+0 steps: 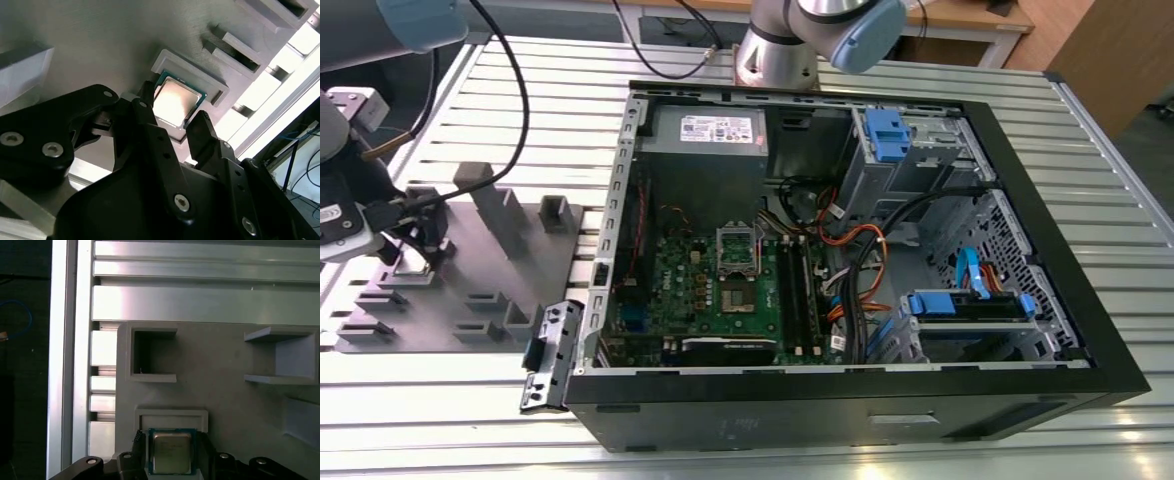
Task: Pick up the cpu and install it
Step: 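Pick up the cpu and move it towards the insertion slot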
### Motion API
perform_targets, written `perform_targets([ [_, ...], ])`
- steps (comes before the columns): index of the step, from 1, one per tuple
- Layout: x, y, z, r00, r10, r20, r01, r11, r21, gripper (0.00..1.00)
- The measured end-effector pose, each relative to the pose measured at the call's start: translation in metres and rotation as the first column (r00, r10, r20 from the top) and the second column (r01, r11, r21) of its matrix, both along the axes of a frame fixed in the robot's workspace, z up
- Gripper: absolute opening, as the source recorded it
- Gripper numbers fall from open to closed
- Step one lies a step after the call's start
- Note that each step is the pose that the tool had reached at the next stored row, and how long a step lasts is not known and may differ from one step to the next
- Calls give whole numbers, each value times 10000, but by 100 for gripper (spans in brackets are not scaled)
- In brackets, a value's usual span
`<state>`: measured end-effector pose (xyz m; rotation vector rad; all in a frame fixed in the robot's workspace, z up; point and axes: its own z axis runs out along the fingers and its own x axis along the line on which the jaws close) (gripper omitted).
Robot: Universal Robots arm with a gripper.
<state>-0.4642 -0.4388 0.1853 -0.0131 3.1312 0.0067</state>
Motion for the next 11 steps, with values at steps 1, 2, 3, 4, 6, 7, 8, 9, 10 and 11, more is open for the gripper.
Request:
perform_targets([
  [1,0,0,0,10000,8,-4,-8,10000,-77,53],
  [2,1,-1,-1,10000,22,-4,-22,9999,-110,53],
  [3,0,-1,-1,10000,44,-6,-44,9999,-112,53],
  [4,0,-1,-1,10000,75,-7,-75,9999,-114,53],
  [6,0,-1,-4,9999,158,-6,-159,9998,-113,53],
  [7,0,0,-6,9998,219,-6,-219,9997,-109,53],
  [8,0,0,-8,9996,275,-3,-275,9996,-100,53],
  [9,0,0,-9,9995,328,-2,-328,9994,-91,53],
  [10,0,0,-9,9994,360,-1,-360,9993,-90,53],
  [11,0,0,-10,9993,372,2,-372,9993,-83,53],
])
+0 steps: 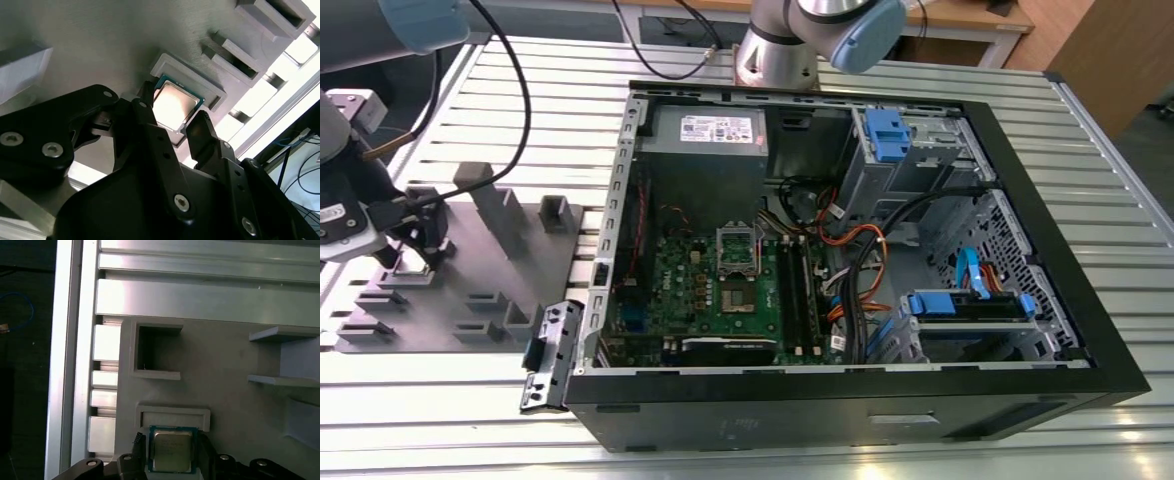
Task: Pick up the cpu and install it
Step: 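Pick up the cpu and move it towards the insertion slot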
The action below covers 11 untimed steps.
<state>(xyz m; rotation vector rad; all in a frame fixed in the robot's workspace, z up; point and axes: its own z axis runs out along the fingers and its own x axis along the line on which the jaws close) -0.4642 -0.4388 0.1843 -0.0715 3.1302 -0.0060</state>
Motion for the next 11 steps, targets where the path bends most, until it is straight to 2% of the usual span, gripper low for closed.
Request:
perform_targets([
  [3,0,0,-2,10000,20,14,-20,10000,75,53],
  [11,-2,0,-20,10000,31,13,-32,10000,76,53],
])
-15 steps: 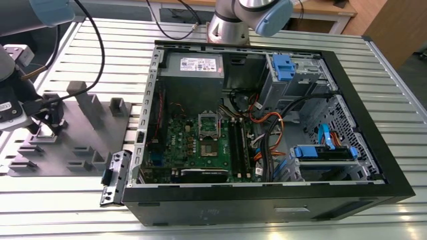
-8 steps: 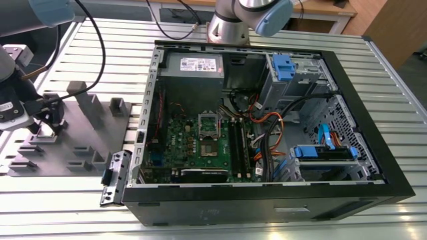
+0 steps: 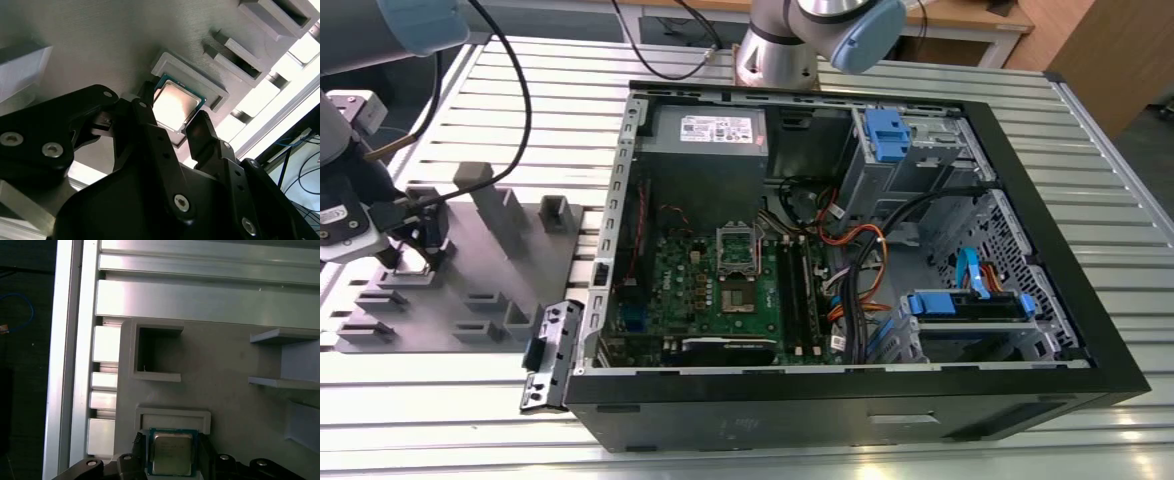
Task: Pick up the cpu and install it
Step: 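Pick up the cpu and move it towards the insertion slot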
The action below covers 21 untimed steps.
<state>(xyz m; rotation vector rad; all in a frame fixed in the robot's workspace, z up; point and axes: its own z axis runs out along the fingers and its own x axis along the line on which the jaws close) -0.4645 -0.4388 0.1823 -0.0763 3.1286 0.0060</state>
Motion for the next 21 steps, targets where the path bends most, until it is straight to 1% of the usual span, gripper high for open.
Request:
perform_targets([
  [12,0,0,9,10000,0,1,0,10000,0,53],
  [13,0,0,9,10000,0,-1,0,10000,0,52],
  [14,0,0,9,10000,0,0,0,10000,0,47],
  [21,0,0,10,10000,0,1,0,10000,1,47],
])
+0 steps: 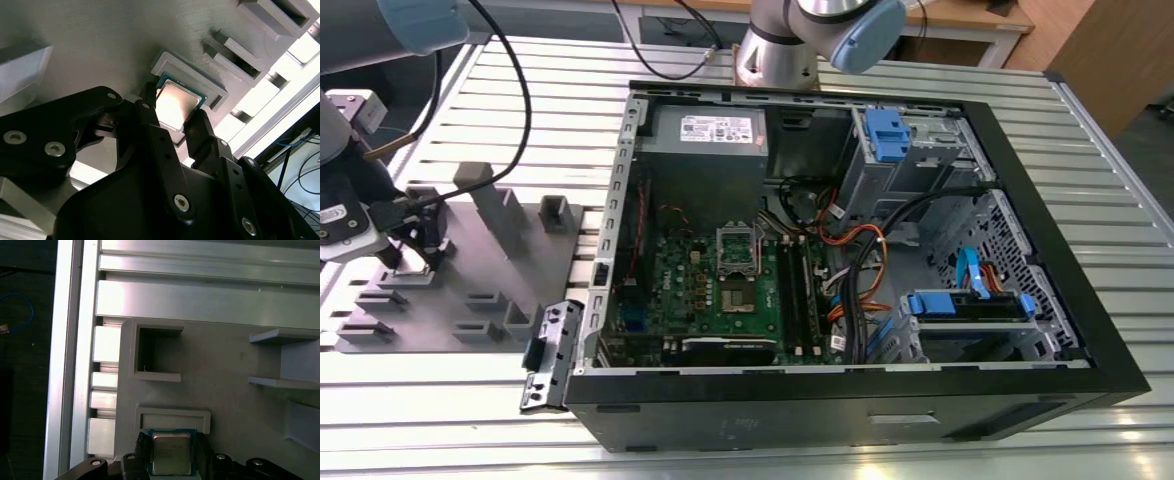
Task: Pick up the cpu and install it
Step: 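Pick up the cpu and move it towards the insertion slot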
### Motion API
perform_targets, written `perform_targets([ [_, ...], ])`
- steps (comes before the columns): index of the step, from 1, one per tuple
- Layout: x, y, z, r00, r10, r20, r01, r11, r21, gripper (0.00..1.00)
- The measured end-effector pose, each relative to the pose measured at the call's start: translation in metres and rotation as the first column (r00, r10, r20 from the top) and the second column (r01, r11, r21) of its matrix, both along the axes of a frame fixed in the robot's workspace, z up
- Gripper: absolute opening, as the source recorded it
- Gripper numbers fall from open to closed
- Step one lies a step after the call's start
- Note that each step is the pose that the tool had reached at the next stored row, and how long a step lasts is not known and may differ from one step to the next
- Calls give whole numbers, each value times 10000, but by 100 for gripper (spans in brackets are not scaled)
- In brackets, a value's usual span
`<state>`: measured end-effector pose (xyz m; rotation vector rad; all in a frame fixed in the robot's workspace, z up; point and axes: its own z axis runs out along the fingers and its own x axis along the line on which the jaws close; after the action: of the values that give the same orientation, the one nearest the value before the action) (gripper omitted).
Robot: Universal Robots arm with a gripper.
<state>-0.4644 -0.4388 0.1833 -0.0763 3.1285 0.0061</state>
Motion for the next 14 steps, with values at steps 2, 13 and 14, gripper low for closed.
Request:
perform_targets([
  [2,0,0,1,10000,0,0,0,10000,0,47],
  [13,0,0,30,10000,0,0,0,10000,-1,47],
  [14,0,0,33,10000,0,-2,0,10000,-3,47],
])
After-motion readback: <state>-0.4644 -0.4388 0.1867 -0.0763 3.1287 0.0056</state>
